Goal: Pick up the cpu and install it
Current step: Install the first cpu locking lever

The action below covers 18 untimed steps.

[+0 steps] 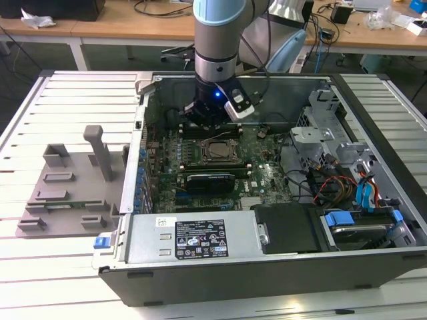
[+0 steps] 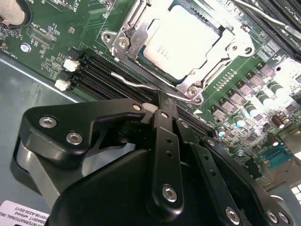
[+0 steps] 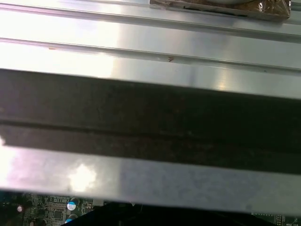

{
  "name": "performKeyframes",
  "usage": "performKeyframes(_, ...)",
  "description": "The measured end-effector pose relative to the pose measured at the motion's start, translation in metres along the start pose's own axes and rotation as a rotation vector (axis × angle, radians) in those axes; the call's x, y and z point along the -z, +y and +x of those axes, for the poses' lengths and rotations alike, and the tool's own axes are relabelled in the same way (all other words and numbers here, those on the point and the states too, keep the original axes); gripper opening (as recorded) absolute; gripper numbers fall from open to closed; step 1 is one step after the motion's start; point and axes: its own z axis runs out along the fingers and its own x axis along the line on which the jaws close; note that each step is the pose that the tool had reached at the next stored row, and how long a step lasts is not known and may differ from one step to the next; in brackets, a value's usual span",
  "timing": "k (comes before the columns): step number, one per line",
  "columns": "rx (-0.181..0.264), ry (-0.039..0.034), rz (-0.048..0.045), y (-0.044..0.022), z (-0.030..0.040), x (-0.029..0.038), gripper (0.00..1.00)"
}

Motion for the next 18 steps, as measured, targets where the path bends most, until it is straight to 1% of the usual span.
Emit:
performKeyframes(6,0.0,0.0007,0.0001,-0.0006,-0.0041,-0.0017,0.11)
performKeyframes(9,0.0,0.0013,0.0,-0.0011,-0.0087,-0.0023,0.11)
performKeyframes(13,0.0,0.0037,-0.0002,-0.0024,-0.0206,-0.0039,0.11)
performKeyframes(15,-0.001,0.0052,-0.0002,-0.0029,-0.0246,-0.0053,0.11)
performKeyframes(18,0.0,0.0062,0.0003,-0.0033,-0.0275,-0.0067,0.11)
